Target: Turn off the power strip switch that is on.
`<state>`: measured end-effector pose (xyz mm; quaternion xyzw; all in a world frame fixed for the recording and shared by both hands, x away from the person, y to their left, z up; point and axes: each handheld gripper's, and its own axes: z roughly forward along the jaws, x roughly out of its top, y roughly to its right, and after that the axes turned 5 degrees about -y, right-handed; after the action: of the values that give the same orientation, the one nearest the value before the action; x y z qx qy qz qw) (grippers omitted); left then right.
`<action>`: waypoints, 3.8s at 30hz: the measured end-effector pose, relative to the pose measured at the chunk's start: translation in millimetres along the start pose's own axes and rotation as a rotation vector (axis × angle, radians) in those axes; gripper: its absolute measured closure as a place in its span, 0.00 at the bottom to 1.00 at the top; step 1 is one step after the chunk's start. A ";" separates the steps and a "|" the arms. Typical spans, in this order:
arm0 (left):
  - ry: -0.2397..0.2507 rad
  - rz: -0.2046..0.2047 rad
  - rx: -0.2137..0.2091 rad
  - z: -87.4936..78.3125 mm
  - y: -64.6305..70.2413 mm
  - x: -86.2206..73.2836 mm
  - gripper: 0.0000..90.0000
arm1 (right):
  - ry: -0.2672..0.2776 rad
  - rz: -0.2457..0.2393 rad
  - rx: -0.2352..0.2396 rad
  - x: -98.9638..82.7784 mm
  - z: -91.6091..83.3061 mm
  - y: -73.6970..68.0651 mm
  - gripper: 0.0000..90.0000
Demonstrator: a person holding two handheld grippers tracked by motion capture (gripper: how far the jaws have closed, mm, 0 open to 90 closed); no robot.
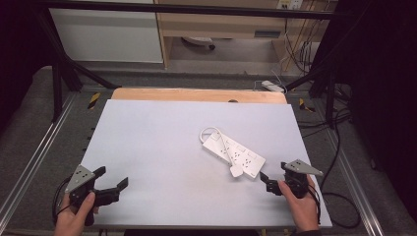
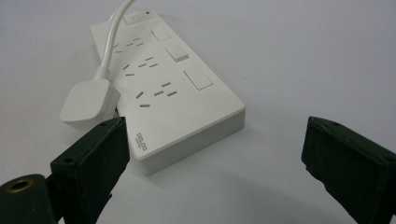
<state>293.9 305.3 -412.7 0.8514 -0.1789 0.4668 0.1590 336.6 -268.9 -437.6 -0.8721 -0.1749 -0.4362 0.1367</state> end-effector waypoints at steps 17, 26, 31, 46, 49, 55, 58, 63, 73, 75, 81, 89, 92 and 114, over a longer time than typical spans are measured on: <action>0.010 -0.014 -0.004 -0.5 0.3 0.7 0.07 | 0.040 0.008 0.001 7.8 -5.9 -5.2 0.04; -0.015 -0.045 -0.007 -1.5 -3.1 -1.3 0.07 | 0.060 0.002 -0.005 14.2 -8.5 -10.3 0.05; -0.013 -0.042 -0.010 -0.3 -2.0 -1.0 0.07 | 0.062 -0.005 -0.010 16.8 -7.5 -14.0 0.05; -0.018 -0.022 0.007 1.3 -1.9 -2.6 0.07 | 0.076 -0.018 -0.014 36.1 -9.7 -14.7 0.05; -0.023 -0.017 0.004 2.3 -1.4 -2.2 0.07 | 0.071 -0.031 -0.011 42.9 -8.6 -16.6 0.05; -0.029 -0.014 0.010 3.9 -1.0 -2.1 0.07 | 0.075 -0.046 -0.004 49.6 -7.2 -15.3 0.04; -0.034 -0.014 0.015 3.9 -1.2 -3.1 0.07 | 0.084 -0.047 0.002 51.7 -6.6 -15.5 0.03; -0.032 -0.021 0.013 4.0 -1.8 -3.1 0.07 | 0.080 -0.042 0.001 57.1 -2.2 -15.4 0.03; -0.041 -0.018 0.014 6.6 -1.7 -2.8 0.07 | 0.079 -0.053 0.022 67.5 13.0 -18.6 0.08; -0.042 -0.017 0.013 6.9 -1.4 -3.0 0.07 | 0.081 -0.057 0.023 68.7 14.0 -18.9 0.09; -0.043 -0.020 0.018 6.7 -2.3 -3.2 0.07 | 0.088 -0.055 0.021 77.5 21.3 -20.4 0.09; -0.048 -0.016 0.017 7.5 -1.8 -3.4 0.07 | 0.080 -0.053 0.015 82.5 28.8 -21.0 0.12; -0.048 -0.018 0.018 7.4 -2.0 -3.6 0.07 | 0.084 -0.054 0.007 83.9 30.5 -20.9 0.15; -0.067 -0.006 -0.004 17.1 -2.1 -0.6 0.07 | 0.075 -0.112 0.031 89.6 58.2 -34.0 0.72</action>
<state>307.1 299.8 -422.3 0.8668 -0.1827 0.4370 0.1560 413.8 -198.9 -396.1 -0.8418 -0.2249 -0.4727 0.1319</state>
